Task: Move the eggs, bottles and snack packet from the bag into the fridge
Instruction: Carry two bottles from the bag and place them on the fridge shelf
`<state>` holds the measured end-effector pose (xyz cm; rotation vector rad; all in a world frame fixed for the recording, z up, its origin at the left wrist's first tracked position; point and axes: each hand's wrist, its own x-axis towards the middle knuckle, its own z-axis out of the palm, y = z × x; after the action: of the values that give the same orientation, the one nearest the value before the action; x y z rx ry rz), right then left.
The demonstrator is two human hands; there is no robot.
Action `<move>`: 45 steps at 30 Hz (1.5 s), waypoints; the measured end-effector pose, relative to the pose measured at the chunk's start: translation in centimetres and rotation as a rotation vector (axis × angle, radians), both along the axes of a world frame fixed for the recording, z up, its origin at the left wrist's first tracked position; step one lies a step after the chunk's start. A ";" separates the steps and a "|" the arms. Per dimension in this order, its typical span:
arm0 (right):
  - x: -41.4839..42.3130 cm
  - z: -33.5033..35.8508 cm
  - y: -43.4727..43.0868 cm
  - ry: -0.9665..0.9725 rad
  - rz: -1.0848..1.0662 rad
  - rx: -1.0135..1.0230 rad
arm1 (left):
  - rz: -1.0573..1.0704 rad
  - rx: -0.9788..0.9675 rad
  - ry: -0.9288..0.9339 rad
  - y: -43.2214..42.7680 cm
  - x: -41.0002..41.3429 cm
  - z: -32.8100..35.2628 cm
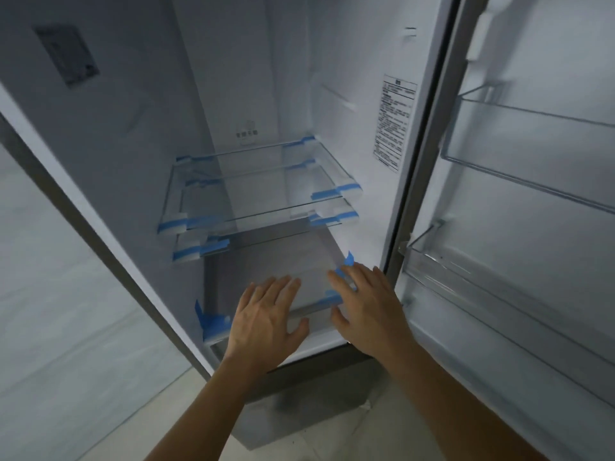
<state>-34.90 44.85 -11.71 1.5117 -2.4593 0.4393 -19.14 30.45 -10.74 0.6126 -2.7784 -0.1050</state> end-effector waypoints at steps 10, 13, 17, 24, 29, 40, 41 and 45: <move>1.7 -1.5 7.4 -0.027 -0.443 0.006 | -0.439 0.074 0.004 2.2 -7.4 -1.9; 2.3 -2.3 8.5 -0.047 -0.570 0.031 | -0.569 0.127 0.010 2.8 -9.3 -2.8; 3.6 -2.7 9.7 -0.051 -0.741 0.051 | -0.821 0.210 0.078 2.8 -11.1 -4.2; 9.6 -1.8 12.8 -0.082 -1.152 -0.025 | -1.126 0.237 0.021 6.4 -11.8 -3.5; 16.5 -1.1 16.0 -0.059 -1.415 -0.053 | -1.394 0.266 -0.019 12.7 -10.5 -3.3; 41.1 -0.5 17.4 -0.077 -2.143 -0.088 | -2.084 0.145 -0.143 27.1 5.5 -1.8; 43.6 -0.5 16.5 -0.075 -2.204 -0.099 | -2.146 0.131 -0.151 27.5 7.7 -1.7; 52.8 -0.6 12.3 -0.055 -2.442 -0.136 | -2.370 0.083 -0.182 27.8 16.7 -1.5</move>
<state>17.90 57.15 -12.29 -1.7432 -2.1465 0.0046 -2.48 58.22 -12.29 -2.6243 -1.8411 -0.5389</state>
